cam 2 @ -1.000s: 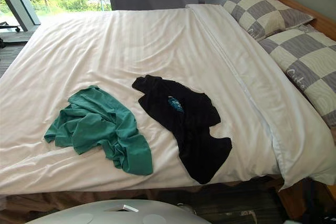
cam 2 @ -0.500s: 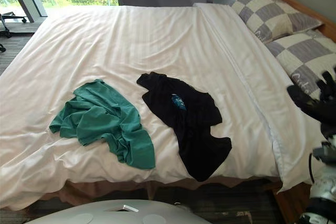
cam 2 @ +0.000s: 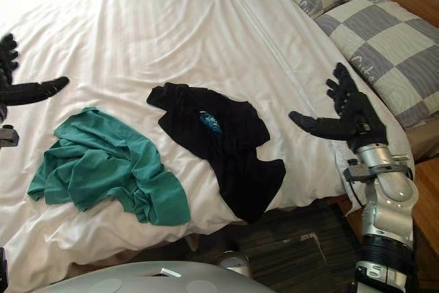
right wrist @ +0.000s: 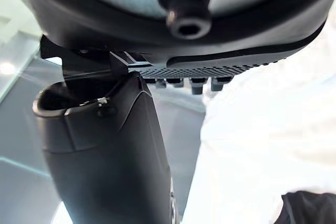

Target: Tidy up the quilt and then pick up the clothes from the bed and put them into the laundry hamper

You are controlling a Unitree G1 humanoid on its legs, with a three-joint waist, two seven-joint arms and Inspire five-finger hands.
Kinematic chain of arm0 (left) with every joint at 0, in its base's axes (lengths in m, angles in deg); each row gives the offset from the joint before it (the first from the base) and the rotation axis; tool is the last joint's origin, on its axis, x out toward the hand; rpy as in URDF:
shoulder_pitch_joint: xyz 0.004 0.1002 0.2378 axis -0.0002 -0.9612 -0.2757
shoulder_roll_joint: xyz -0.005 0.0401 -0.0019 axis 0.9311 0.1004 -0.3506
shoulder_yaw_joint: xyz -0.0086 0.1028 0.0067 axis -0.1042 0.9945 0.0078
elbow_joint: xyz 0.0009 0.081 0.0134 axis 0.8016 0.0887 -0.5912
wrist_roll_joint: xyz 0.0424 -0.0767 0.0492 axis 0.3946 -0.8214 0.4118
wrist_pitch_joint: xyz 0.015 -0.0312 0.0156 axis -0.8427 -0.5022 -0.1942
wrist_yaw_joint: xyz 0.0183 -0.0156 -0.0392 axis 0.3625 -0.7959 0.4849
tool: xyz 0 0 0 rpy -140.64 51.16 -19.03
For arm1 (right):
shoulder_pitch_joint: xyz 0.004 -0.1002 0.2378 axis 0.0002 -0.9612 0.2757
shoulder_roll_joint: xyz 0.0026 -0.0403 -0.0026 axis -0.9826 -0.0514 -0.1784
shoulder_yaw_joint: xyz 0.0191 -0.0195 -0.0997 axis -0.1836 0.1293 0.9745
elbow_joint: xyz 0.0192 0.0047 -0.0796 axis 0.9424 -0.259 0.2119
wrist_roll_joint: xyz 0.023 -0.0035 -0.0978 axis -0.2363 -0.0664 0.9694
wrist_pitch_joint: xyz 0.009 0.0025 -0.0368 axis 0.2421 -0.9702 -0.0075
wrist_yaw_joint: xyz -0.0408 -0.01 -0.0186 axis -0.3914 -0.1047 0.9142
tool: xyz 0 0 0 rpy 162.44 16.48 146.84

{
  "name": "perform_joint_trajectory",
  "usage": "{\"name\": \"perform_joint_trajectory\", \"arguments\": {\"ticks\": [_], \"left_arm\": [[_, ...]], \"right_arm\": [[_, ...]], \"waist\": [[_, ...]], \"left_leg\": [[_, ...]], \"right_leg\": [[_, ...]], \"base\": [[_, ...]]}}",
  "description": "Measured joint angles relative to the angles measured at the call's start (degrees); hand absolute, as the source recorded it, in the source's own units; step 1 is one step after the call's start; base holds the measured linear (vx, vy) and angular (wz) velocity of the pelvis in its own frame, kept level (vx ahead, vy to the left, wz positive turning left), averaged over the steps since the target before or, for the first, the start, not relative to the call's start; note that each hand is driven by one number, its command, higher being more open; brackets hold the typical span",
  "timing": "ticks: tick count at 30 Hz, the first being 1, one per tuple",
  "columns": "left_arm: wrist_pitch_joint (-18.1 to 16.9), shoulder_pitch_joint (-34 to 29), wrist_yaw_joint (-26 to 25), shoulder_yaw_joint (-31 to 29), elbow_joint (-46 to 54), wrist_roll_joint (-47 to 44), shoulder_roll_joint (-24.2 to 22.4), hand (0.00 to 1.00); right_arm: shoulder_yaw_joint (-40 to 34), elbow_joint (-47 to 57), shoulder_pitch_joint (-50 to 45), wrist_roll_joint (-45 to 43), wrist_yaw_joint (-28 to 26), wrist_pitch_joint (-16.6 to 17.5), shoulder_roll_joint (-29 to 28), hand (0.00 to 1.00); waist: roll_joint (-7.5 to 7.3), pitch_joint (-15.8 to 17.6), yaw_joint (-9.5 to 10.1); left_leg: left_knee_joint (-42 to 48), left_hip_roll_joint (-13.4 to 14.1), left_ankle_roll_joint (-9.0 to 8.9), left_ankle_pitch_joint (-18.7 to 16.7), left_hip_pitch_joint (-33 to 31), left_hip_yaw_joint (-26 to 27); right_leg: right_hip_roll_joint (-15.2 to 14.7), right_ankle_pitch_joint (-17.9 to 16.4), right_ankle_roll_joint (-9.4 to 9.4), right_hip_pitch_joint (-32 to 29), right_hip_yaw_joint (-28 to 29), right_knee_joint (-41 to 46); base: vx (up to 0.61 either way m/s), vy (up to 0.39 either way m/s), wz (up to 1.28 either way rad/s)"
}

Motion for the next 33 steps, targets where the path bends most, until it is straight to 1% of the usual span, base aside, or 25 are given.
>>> {"name": "perform_joint_trajectory", "arguments": {"ticks": [1, 2, 4, 5, 8, 11, 12, 15, 17, 19, 20, 21, 22, 23, 24, 25, 26, 27, 29, 33], "left_arm": [[0.3, 0.1, 1.9, 1.7, 0.0, 0.1, -0.5, 1.0], [0.8, 0.3, 3.7, 3.0, 0.0, 0.1, -1.0, 1.0], [2.2, 0.8, 5.0, 3.6, 0.0, 0.2, -2.1, 1.0], [4.4, 0.8, 6.1, 4.1, -0.3, 1.2, -2.9, 1.0], [7.3, 0.3, 7.1, 5.5, -0.9, 3.9, -5.2, 1.0], [8.0, -1.2, 7.5, 6.9, 0.0, 6.0, -8.6, 1.0], [8.8, -2.6, 7.5, 6.9, 2.0, 7.5, -9.9, 1.0], [9.4, -6.6, 7.9, 6.9, 7.3, 9.5, -11.8, 1.0], [10.1, -9.2, 8.6, 6.8, 11.3, 10.9, -11.9, 1.0], [10.6, -11.5, 9.6, 5.8, 15.1, 11.3, -13.7, 1.0], [11.0, -12.7, 10.1, 5.3, 16.5, 11.3, -15.1, 1.0], [11.4, -14.0, 10.8, 5.1, 17.2, 12.0, -16.2, 1.0], [11.5, -14.6, 11.1, 5.0, 17.4, 12.9, -16.5, 1.0], [11.5, -15.5, 11.6, 5.0, 17.5, 13.8, -17.8, 1.0], [11.6, -15.5, 12.0, 5.3, 17.6, 14.1, -18.8, 1.0], [11.6, -16.5, 12.2, 5.2, 17.9, 15.7, -20.0, 1.0], [12.2, -17.9, 11.9, 4.9, 18.0, 16.1, -20.3, 1.0], [12.8, -18.3, 11.9, 4.9, 18.0, 16.6, -20.1, 1.0], [14.2, -19.2, 11.9, 4.5, 18.0, 19.5, -20.1, 1.0], [14.0, -22.1, 12.2, 4.1, 18.5, 25.4, -21.0, 1.0]], "right_arm": [[1.1, 0.5, 0.7, 0.0, 0.4, -0.2, 0.0, 1.0], [1.6, 0.7, 1.7, 0.0, 1.2, -1.0, -0.9, 1.0], [2.4, 1.0, 1.7, 0.1, 2.0, -1.8, -2.8, 1.0], [3.5, 1.7, 1.5, 0.1, 2.1, -2.6, -4.2, 1.0], [5.2, 3.4, 1.4, 2.5, 2.2, -3.2, -5.5, 1.0], [6.2, 5.5, 0.4, 4.6, 3.0, -3.2, -6.4, 1.0], [6.2, 6.5, -0.6, 4.6, 3.6, -3.2, -6.7, 1.0], [5.7, 8.3, -3.1, 4.6, 4.8, -3.2, -7.6, 1.0], [4.9, 9.5, -4.4, 4.6, 5.4, -3.2, -9.0, 1.0], [4.5, 10.6, -6.0, 4.7, 6.0, -3.2, -9.2, 1.0], [4.2, 10.9, -6.7, 5.1, 6.0, -3.2, -9.5, 1.0], [3.9, 11.3, -7.1, 6.5, 6.1, -3.3, -10.8, 1.0], [3.9, 11.4, -7.2, 6.7, 6.1, -3.3, -11.7, 1.0], [3.2, 11.5, -7.2, 6.6, 6.2, -3.2, -12.6, 1.0], [2.5, 11.5, -7.1, 6.6, 6.4, -3.2, -12.5, 1.0], [2.2, 11.0, -6.9, 6.7, 6.8, -3.8, -13.0, 1.0], [2.6, 11.3, -7.4, 6.7, 6.5, -4.0, -13.9, 1.0], [2.6, 11.6, -7.8, 6.7, 6.4, -4.0, -14.6, 1.0], [2.7, 12.0, -8.0, 6.7, 6.3, -4.1, -16.1, 1.0], [2.3, 14.2, -9.2, 6.6, 7.2, -4.2, -17.3, 1.0]], "waist": [[1.22, 0.2, -0.07], [2.35, 0.2, -0.07], [1.94, 0.4, -0.19], [1.2, 0.6, -0.46], [0.93, 0.6, -0.52], [1.0, 0.6, -0.39], [1.02, 0.6, -0.35], [1.03, 0.6, -0.26], [1.07, 0.5, -0.26], [1.53, 0.3, -0.12], [1.77, 0.1, 0.32], [1.42, -0.1, 0.59], [0.74, 0.0, 0.61], [0.77, -0.4, 0.67], [1.92, -0.7, 0.56], [2.58, -0.7, 1.69], [2.55, -0.8, 2.03], [2.31, -0.9, 1.94], [1.24, -0.9, 1.9], [1.14, -1.0, 1.85]], "left_leg": [[-2.9, -1.0, 0.27, -0.9, -0.6, -2.2], [-4.7, -1.0, 0.47, -0.9, 0.1, -1.0], [-5.0, -1.5, 0.48, -0.9, 0.1, -1.3], [-5.0, -1.9, 0.48, -0.9, 0.1, -1.2], [-5.0, -2.0, 0.49, -0.9, 0.2, -1.2], [-4.9, -1.9, 0.49, -0.9, 0.2, -1.1], [-5.0, -1.8, 0.49, -0.9, 0.4, -1.0], [-5.2, -1.9, 0.49, -0.9, 1.8, -1.0], [-4.8, -1.9, 0.49, -0.9, 2.1, -1.0], [-4.6, -2.0, 0.5, -0.9, 2.4, -1.1], [-4.1, -2.0, 0.49, -0.9, 2.8, -1.1], [-0.9, -1.9, 0.27, -1.3, 2.0, -1.3], [2.9, -1.9, 0.36, -2.3, 0.3, -1.4], [-2.0, -3.5, -0.07, -4.3, -0.7, -2.4], [-8.0, -4.3, 1.21, -1.2, -0.6, -3.2], [-11.3, -4.6, 1.43, 2.5, 0.8, -2.4], [-11.1, -4.8, 1.54, 2.5, 1.0, -2.4], [-11.0, -4.8, 1.54, 2.5, 0.9, -2.6], [-10.9, -5.0, 1.63, 2.4, 0.7, -2.7], [-10.9, -4.1, 1.51, 2.3, 0.7, -2.8]], "right_leg": [[0.2, -0.1, -0.12, 0.2, 0.6, 0.0], [1.2, -0.4, 0.41, 0.2, 1.3, -0.2], [0.8, -0.5, 0.53, -0.1, 1.4, -0.1], [0.5, -0.5, 0.53, -0.1, 1.9, -0.1], [0.4, -0.5, 0.52, -0.1, 2.5, -0.1], [0.4, -0.5, 0.52, -0.1, 2.7, -0.2], [0.5, -0.5, 0.52, 0.0, 2.7, -0.1], [0.5, -0.5, 0.52, 1.1, 2.8, -0.1], [0.4, -0.5, 0.52, 1.7, 2.8, 0.0], [0.2, -0.5, 0.52, 2.1, 2.7, 0.1], [0.1, -0.5, 0.52, 2.7, 2.7, 0.1], [-0.5, -0.5, 0.5, 3.4, 2.7, 0.2], [-1.7, -0.5, 0.45, 3.8, 2.8, 0.2], [-2.9, -0.5, 0.48, 4.1, 3.1, 0.2], [-2.7, -0.5, 0.5, 3.8, 3.0, 0.4], [-2.3, -1.1, 1.36, 3.2, 3.8, 1.2], [-2.5, -1.2, 1.4, 2.9, 3.7, 2.0], [-2.6, -1.2, 1.39, 3.0, 3.7, 2.0], [-2.5, -1.2, 1.38, 2.9, 3.9, 2.1], [-1.5, -1.2, 1.38, 3.0, 3.9, 2.3]], "base": [[0.0, 0.069, -0.13], [0.01, 0.074, -0.13], [0.05, 0.04, -0.06], [0.0, 0.0, 0.0], [0.0, 0.0, 0.0], [0.01, -0.029, -0.03], [0.02, -0.048, -0.06], [0.03, -0.035, -0.06], [0.03, -0.036, 0.01], [0.03, -0.037, 0.07], [0.04, -0.043, 0.03], [0.04, -0.042, 0.08], [0.02, 0.0, 0.2], [-0.02, 0.023, 0.28], [-0.03, 0.04, 0.04], [-0.01, 0.011, -0.17], [0.0, 0.004, -0.23], [0.0, 0.0, 0.0], [-0.02, -0.041, 0.06], [-0.03, -0.07, 0.0]]}}
